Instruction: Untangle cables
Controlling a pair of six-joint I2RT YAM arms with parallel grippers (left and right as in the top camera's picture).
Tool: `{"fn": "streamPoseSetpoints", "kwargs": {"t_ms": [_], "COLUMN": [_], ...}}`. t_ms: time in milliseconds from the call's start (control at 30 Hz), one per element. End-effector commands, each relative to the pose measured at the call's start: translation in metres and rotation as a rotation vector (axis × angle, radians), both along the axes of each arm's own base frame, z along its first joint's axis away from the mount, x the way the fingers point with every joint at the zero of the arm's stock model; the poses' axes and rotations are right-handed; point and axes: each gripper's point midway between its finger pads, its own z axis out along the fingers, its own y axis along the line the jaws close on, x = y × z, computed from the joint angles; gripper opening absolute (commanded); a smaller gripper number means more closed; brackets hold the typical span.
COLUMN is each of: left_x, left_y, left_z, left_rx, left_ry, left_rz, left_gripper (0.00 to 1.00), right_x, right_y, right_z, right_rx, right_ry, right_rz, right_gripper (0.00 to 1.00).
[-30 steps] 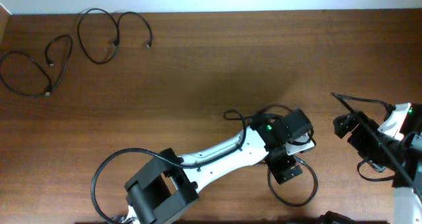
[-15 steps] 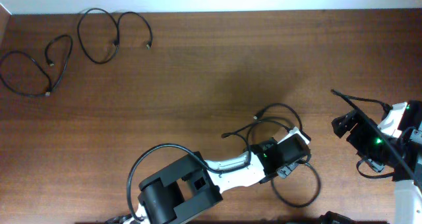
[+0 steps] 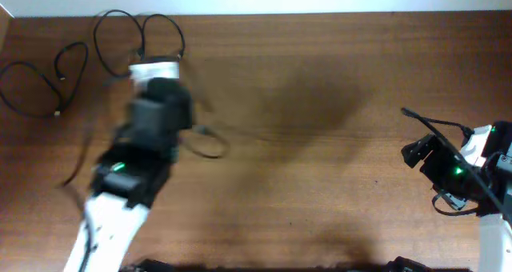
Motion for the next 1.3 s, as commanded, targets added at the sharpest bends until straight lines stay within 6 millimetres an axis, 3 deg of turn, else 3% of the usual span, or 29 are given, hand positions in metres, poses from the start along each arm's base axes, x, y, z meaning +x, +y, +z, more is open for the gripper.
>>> {"fn": "streamPoseSetpoints", "kwargs": {"t_ms": [0,133,200,300,367,433,500,533,567,600,633,700,767,867,900,967,1033,1167,1267], "left_x": [-0.027,-0.040,-0.034,-0.028,-0.033,-0.052,-0.069,-0.077,-0.078,-0.079,-0.083,-0.083,-0.074,-0.067,-0.065,-0.045,-0.035,-0.072,-0.100], "left_y": [0.110,0.158,0.168,0.173,0.185,0.213,0.239,0.249,0.251,0.250,0.246,0.242,0.218,0.200,0.194,0.174,0.123,0.097,0.093], "left_z": [0.010,-0.033,-0.057,-0.094,-0.095,-0.079,-0.079,-0.079,-0.081,-0.082,-0.087,-0.089,-0.099,-0.103,-0.103,-0.086,-0.055,-0.034,-0.012], "left_rx": [-0.013,-0.031,-0.031,-0.029,-0.152,-0.488,-0.580,-0.628,-0.650,-0.659,-0.659,-0.676,-0.803,-0.777,-0.732,-0.621,-0.660,-0.682,-0.608], "left_ry": [-0.003,0.164,0.241,0.369,0.303,0.042,-0.059,-0.102,-0.108,-0.096,-0.063,-0.041,0.046,0.163,0.213,0.236,0.193,0.192,0.119], "left_rz": [0.290,0.438,0.463,0.476,0.639,1.016,1.206,1.281,1.294,1.292,1.299,1.290,1.205,1.022,0.919,0.557,0.176,0.151,0.177], "left_gripper": [0.00,0.00,0.00,0.00,0.00,0.00,0.00,0.04,0.18,0.69,1.00,0.99,0.99,0.99,0.99,0.99,0.99,0.99,0.99], "right_x": [0.004,-0.002,0.001,0.001,0.000,-0.001,-0.001,-0.001,0.000,0.001,0.001,0.001,0.002,0.007,0.010,0.021,0.026,0.021,0.016], "right_y": [-0.003,0.001,0.018,0.024,0.025,0.025,0.025,0.025,0.025,0.024,0.024,0.024,0.024,0.022,0.023,0.053,0.077,0.105,0.119], "right_z": [-0.010,-0.034,-0.028,-0.026,-0.026,-0.026,-0.026,-0.026,-0.026,-0.026,-0.026,-0.026,-0.026,-0.025,-0.023,-0.001,0.020,0.021,0.021], "right_rx": [0.020,0.083,0.148,0.180,0.183,0.184,0.183,0.182,0.181,0.179,0.179,0.179,0.177,0.166,0.176,0.299,0.375,0.382,0.395], "right_ry": [0.048,0.193,0.142,0.132,0.139,0.141,0.140,0.140,0.137,0.134,0.134,0.134,0.128,0.106,0.089,-0.065,-0.201,-0.193,-0.175], "right_rz": [-0.008,-0.005,0.108,0.128,0.127,0.128,0.130,0.130,0.131,0.130,0.130,0.130,0.131,0.132,0.134,0.312,0.467,0.584,0.631], "right_gripper": [0.98,0.98,0.98,0.99,0.99,0.98,0.98,0.98,0.99,0.98,0.98,0.99,0.99,0.98,0.98,0.98,0.99,0.97,0.97]}}
